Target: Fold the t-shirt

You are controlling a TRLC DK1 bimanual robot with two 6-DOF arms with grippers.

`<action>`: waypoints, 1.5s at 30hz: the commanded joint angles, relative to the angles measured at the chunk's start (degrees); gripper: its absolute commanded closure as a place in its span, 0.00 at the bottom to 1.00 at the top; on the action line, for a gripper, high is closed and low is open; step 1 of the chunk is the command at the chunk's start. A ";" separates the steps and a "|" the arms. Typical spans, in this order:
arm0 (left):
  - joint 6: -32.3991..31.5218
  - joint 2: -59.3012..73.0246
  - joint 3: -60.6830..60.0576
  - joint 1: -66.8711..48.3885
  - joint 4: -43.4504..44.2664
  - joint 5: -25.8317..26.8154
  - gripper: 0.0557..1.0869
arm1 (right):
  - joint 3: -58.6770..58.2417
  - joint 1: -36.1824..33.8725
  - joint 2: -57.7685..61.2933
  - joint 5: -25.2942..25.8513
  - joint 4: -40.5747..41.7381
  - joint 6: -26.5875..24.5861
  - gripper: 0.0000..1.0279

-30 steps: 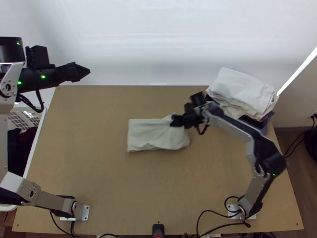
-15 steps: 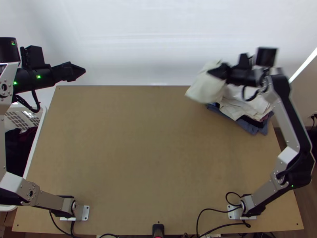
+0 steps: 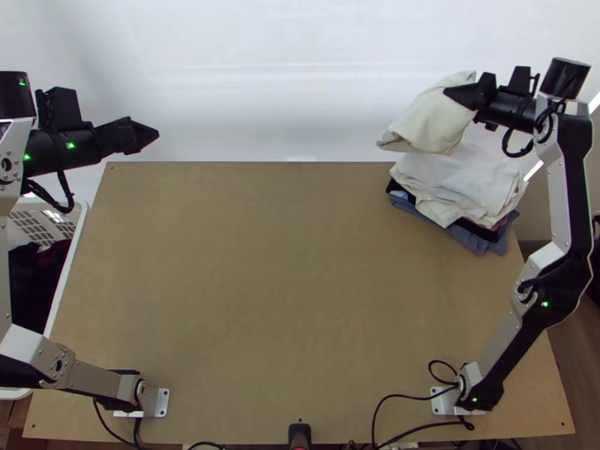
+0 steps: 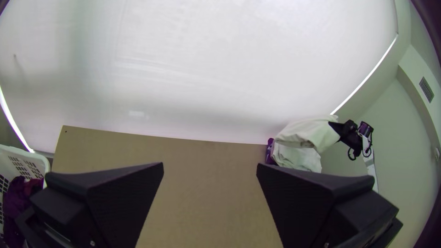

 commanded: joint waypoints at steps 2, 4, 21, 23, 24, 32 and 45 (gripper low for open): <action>0.85 -0.76 -0.36 0.35 -0.55 0.56 0.04 | 1.05 -1.90 1.61 -1.44 -1.56 0.00 0.97; 0.85 -0.76 -0.27 0.27 -0.55 0.56 0.04 | 0.96 -3.13 2.58 -1.44 -3.06 -0.88 0.97; 0.85 0.64 -0.36 -0.44 -0.37 0.74 0.04 | 1.93 -12.98 2.22 -5.14 -8.24 -3.69 0.97; 0.76 0.73 -0.27 -0.53 -0.29 0.74 0.04 | 1.84 -13.42 1.96 -5.66 -8.60 -3.69 0.97; 0.67 0.82 -0.27 -0.61 -0.29 0.74 0.04 | 1.84 -13.59 1.87 -5.75 -8.77 -3.69 0.97; 0.59 0.73 -0.09 -0.97 -0.37 0.74 0.04 | 1.49 -14.91 1.35 -6.37 -12.37 -5.10 0.97; 0.67 0.29 -0.18 -0.88 -0.55 0.82 0.04 | -1.68 -21.06 1.35 -1.44 -25.38 -18.11 0.15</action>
